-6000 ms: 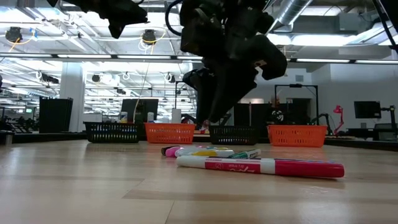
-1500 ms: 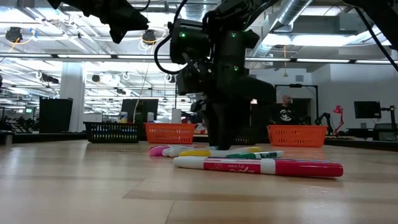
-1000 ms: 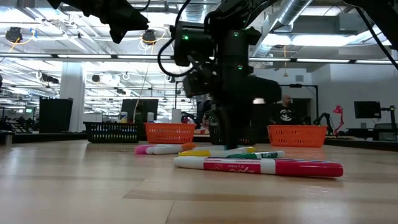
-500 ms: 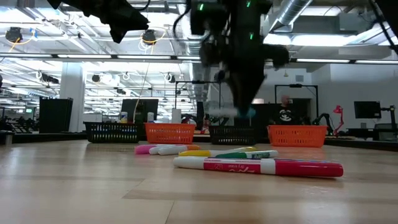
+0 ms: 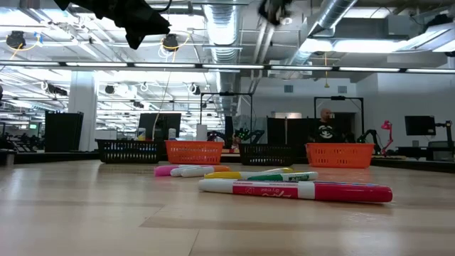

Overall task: Pick & Place Markers
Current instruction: Put the light blue mini highlighter into the right black bin

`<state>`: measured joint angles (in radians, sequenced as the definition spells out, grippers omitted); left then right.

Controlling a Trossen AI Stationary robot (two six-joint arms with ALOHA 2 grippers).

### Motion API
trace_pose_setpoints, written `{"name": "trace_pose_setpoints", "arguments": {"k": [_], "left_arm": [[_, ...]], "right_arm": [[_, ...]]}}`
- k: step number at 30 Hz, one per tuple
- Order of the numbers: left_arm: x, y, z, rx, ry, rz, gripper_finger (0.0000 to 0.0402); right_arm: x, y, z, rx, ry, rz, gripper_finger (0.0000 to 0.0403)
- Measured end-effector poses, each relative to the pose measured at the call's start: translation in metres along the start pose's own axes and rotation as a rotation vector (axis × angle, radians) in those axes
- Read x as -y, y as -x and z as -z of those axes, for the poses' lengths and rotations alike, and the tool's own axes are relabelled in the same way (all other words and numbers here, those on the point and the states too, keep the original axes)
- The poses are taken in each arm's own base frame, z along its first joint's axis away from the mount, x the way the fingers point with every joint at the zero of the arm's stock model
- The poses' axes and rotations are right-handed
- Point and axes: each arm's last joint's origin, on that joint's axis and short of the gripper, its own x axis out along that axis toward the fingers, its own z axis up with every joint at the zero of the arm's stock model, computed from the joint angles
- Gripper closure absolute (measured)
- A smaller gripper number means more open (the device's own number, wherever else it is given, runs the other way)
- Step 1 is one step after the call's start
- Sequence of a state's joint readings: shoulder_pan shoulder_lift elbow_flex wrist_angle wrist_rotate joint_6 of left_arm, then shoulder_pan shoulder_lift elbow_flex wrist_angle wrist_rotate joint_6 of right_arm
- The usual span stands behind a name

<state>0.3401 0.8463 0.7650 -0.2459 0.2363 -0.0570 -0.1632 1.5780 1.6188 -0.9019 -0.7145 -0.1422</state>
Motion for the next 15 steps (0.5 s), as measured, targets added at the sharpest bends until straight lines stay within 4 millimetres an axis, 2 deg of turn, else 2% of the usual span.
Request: {"name": "trace_pose_setpoints", "arguments": {"k": [4, 8, 11, 15], "left_arm": [[0.0, 0.0, 0.0, 0.0, 0.0, 0.0, 0.0321], [0.0, 0.0, 0.0, 0.0, 0.0, 0.0, 0.0321], [0.0, 0.0, 0.0, 0.0, 0.0, 0.0, 0.0321], [0.0, 0.0, 0.0, 0.0, 0.0, 0.0, 0.0321]], "right_arm": [[-0.013, 0.026, -0.017, 0.198, 0.096, -0.19, 0.037], [-0.028, 0.044, -0.033, 0.348, 0.28, -0.349, 0.0376], [-0.035, 0.049, -0.041, 0.406, 0.372, -0.405, 0.038], [-0.037, 0.047, -0.043, 0.415, 0.391, -0.422, 0.0373]]}}
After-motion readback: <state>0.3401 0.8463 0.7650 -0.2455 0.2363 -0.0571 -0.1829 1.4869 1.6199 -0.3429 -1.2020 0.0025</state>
